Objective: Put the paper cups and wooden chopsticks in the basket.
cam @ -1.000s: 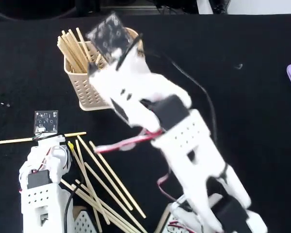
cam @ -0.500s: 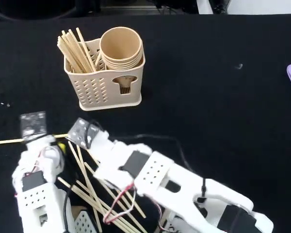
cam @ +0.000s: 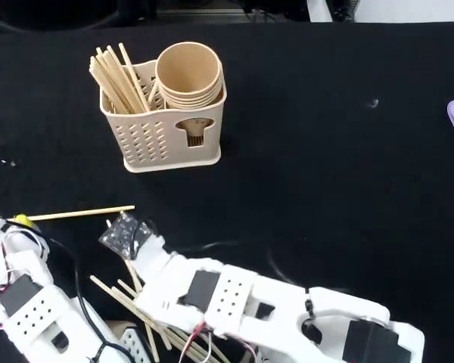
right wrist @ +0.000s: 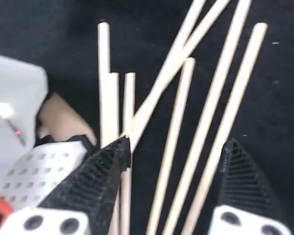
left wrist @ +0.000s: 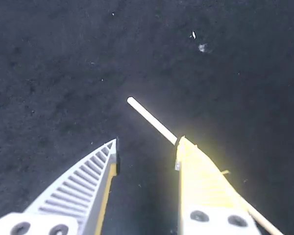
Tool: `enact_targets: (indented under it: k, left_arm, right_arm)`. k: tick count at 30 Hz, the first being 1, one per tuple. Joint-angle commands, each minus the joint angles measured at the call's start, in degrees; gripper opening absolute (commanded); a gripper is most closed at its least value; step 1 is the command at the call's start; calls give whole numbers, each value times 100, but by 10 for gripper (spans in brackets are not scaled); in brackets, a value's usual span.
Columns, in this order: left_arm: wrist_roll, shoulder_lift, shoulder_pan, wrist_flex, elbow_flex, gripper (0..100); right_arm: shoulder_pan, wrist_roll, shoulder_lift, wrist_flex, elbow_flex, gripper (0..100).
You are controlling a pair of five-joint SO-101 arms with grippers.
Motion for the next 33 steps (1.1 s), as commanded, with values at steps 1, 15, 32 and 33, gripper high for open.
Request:
enact_targets:
  k: [1,15,32,33]
  left_arm:
    - [105,18,-13,53,-418,203]
    - [105,1916,259,-123,-1147,203]
    - [114,2558,233,-123,-1429,202]
    - [114,2558,233,-123,-1429,202]
  right_arm:
    - [-220,-167,-242,-97,4,297]
    - [-651,-448,4,-624,198,298]
    - [-369,-396,1191,-1055,-40,294]
    - [-185,-352,1235,-844,-154,293]
